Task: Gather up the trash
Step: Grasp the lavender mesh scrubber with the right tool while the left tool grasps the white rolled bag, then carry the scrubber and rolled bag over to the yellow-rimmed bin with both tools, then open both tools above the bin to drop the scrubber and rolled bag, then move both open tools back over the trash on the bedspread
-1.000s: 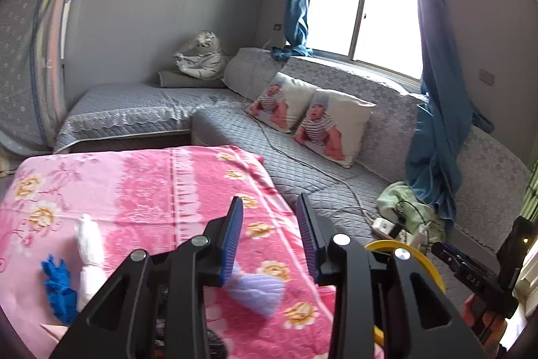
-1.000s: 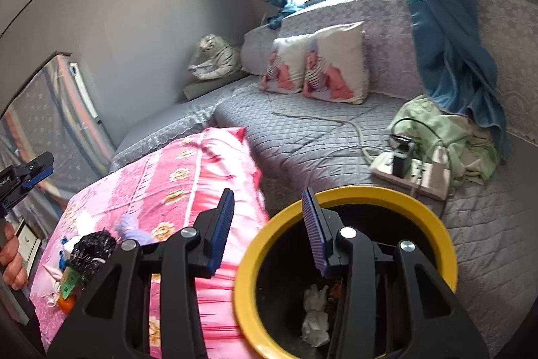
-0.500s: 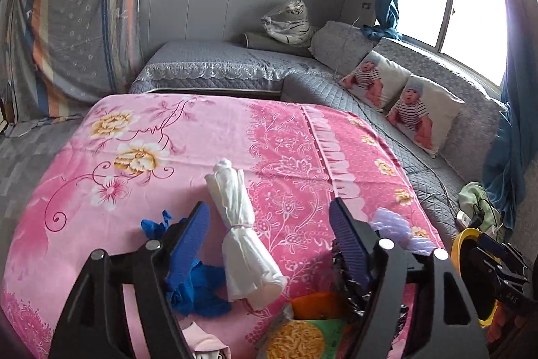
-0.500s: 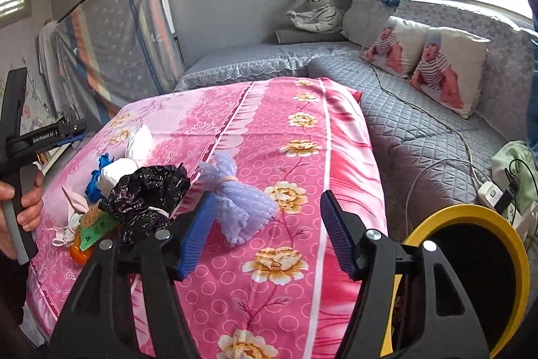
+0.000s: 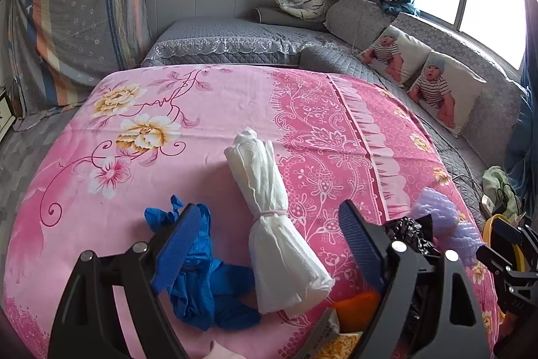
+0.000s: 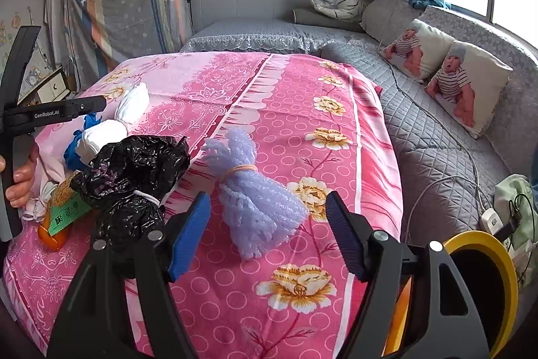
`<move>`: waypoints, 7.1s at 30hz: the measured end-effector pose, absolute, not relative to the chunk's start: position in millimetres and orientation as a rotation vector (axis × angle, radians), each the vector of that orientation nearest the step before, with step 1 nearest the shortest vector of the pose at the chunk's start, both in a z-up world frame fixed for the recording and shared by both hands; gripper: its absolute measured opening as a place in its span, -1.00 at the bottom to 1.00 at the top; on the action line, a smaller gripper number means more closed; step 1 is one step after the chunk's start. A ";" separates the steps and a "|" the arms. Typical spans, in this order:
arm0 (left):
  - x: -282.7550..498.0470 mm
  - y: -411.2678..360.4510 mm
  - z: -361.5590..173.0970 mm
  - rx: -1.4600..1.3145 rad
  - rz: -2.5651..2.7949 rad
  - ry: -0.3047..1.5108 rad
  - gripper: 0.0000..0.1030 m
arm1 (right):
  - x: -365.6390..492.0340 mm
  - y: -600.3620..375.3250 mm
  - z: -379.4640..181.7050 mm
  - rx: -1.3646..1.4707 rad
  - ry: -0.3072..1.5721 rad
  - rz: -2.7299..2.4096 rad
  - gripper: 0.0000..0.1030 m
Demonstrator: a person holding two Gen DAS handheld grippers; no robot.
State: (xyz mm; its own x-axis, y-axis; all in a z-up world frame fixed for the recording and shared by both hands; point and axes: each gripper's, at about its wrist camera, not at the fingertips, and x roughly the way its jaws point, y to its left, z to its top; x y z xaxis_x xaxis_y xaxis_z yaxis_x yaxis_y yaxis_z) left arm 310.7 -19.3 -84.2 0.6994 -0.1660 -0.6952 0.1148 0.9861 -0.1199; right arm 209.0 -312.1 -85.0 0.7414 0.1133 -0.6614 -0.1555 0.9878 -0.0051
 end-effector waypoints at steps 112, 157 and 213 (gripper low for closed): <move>175.5 -265.3 11.5 0.018 -0.734 0.531 -0.53 | 50.3 -516.9 -11.4 0.322 0.410 -0.301 -0.57; 193.0 -402.1 -91.5 0.113 -0.925 0.786 -0.52 | 42.6 -597.8 -113.8 0.524 0.622 -0.470 -0.55; 256.2 -0.2 -37.8 -0.075 -0.180 0.676 0.24 | 146.2 -308.8 -60.4 0.157 0.690 0.293 0.15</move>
